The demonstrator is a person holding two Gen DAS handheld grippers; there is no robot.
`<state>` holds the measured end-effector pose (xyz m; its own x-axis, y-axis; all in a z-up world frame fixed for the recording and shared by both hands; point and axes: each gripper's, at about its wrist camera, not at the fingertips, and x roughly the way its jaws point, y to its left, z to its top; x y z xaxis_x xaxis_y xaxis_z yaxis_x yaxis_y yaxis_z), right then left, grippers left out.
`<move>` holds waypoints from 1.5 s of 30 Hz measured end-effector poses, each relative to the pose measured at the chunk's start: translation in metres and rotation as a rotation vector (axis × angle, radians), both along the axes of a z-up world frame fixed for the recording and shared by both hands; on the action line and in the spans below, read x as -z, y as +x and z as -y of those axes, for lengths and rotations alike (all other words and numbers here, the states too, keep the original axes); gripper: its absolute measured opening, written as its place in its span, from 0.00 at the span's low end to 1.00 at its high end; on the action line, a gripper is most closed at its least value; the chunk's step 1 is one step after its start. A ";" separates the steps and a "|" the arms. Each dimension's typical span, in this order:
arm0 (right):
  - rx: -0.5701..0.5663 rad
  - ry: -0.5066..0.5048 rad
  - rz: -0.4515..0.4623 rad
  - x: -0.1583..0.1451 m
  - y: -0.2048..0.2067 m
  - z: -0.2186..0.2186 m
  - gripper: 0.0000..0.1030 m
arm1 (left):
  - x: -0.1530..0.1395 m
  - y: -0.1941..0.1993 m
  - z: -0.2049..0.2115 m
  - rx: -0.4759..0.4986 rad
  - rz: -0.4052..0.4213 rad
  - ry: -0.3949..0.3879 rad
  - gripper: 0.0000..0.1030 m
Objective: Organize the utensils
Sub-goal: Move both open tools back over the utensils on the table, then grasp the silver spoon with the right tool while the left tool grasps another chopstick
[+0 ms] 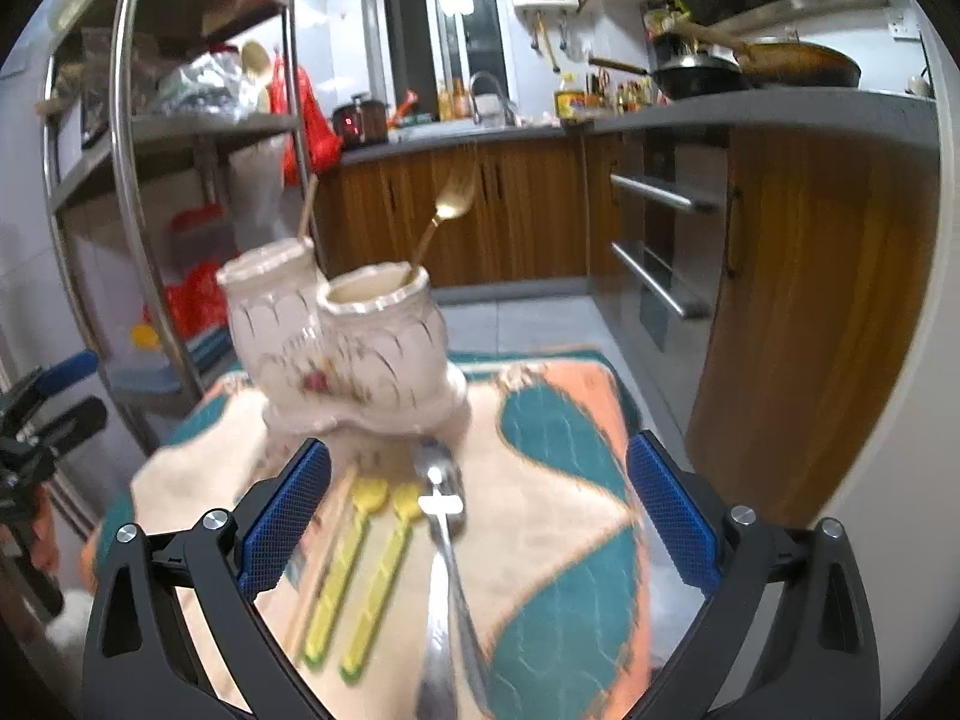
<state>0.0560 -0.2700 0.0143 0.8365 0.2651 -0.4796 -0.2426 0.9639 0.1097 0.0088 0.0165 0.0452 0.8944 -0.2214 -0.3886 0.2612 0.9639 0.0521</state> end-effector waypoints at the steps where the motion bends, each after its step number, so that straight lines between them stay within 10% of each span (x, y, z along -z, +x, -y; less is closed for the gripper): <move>1: 0.004 -0.004 -0.006 0.002 -0.002 0.002 0.95 | 0.002 -0.001 0.001 0.007 -0.017 -0.004 0.95; 24: -0.067 -0.102 -0.161 0.039 -0.003 0.003 0.93 | 0.068 0.025 0.024 0.023 -0.356 0.066 0.94; 45: -0.175 -0.106 -0.242 0.051 0.078 -0.056 0.53 | 0.092 0.046 0.031 0.056 -0.484 0.052 0.37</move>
